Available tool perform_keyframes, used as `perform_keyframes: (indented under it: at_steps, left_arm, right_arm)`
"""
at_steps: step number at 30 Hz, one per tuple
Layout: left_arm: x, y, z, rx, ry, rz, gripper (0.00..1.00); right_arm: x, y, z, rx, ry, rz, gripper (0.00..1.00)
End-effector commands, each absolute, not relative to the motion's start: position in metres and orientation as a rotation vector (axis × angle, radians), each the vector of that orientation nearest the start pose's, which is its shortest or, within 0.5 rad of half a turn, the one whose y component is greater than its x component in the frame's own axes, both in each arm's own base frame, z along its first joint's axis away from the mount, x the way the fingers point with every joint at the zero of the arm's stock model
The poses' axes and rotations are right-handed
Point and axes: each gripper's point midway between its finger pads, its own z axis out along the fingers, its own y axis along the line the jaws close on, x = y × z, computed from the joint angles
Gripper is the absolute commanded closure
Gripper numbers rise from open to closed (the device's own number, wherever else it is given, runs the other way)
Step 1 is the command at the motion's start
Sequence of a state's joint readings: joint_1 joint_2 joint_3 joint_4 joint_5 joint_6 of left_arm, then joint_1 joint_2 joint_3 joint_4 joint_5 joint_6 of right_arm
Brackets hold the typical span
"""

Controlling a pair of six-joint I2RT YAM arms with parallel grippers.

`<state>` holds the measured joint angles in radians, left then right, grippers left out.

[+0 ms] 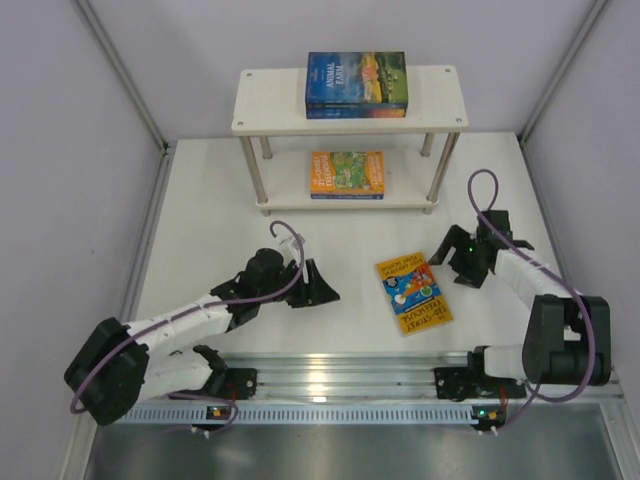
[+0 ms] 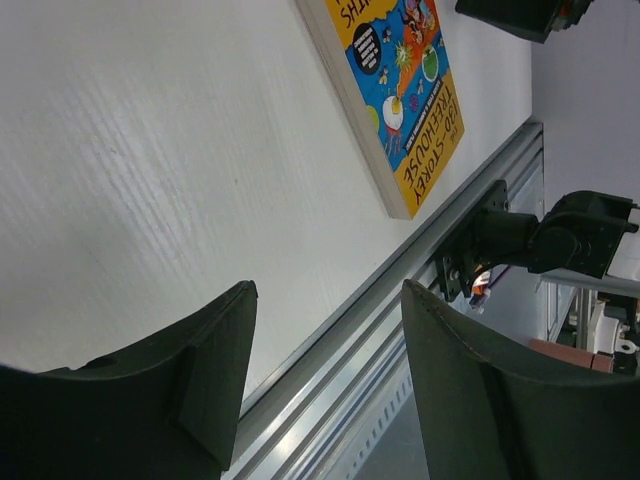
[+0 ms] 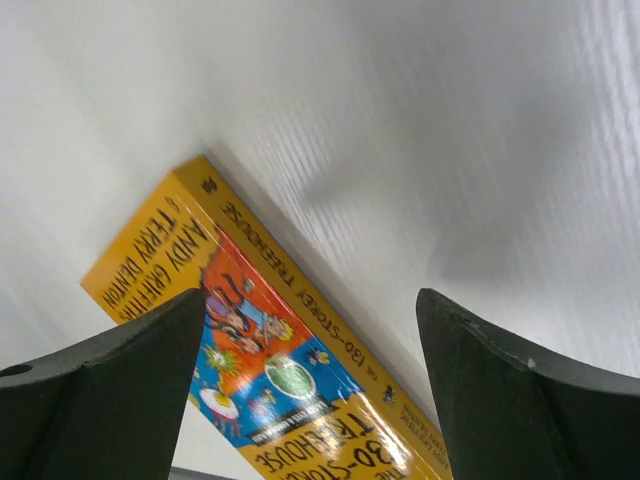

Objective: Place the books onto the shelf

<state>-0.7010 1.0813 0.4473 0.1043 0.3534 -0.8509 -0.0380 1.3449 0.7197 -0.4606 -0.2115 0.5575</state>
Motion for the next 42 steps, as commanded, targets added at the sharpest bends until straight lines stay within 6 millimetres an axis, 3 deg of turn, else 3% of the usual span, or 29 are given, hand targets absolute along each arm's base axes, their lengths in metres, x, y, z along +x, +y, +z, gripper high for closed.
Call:
perform_keyframes:
  at_steps: [1, 7, 11, 16, 20, 28, 35, 42]
  left_arm:
    - [0.200, -0.292, 0.129, 0.026, 2.205, -1.330, 0.36]
    - [0.211, -0.306, 0.121, 0.035, 2.215, -1.344, 0.36]
    - [0.206, -0.302, 0.104, 0.004, 2.238, -1.344, 0.33]
    - [0.202, -0.293, 0.082, -0.042, 2.280, -1.304, 0.33]
    - [0.203, -0.295, 0.070, -0.012, 2.319, -1.261, 0.32]
    - [0.196, -0.321, 0.068, 0.117, 2.322, -1.314, 0.31]
    - [0.199, -0.326, 0.046, 0.064, 2.380, -1.299, 0.33]
    - [0.200, -0.330, 0.026, 0.076, 2.450, -1.271, 0.47]
  right_arm:
    - [0.241, 0.056, 0.032, 0.568, 2.680, 0.495, 0.14]
    - [0.223, 0.088, 0.024, 0.446, 2.644, 0.655, 0.14]
    - [0.214, 0.132, 0.039, 0.332, 2.546, 0.824, 0.14]
    - [0.207, 0.157, 0.058, 0.315, 2.423, 0.947, 0.15]
    - [0.204, 0.174, 0.061, 0.281, 2.374, 1.004, 0.16]
    - [0.210, 0.176, 0.046, 0.281, 2.385, 0.904, 0.16]
    - [0.218, 0.140, 0.047, 0.336, 2.376, 0.602, 0.15]
    - [0.216, 0.144, 0.029, 0.381, 2.443, 0.585, 0.13]
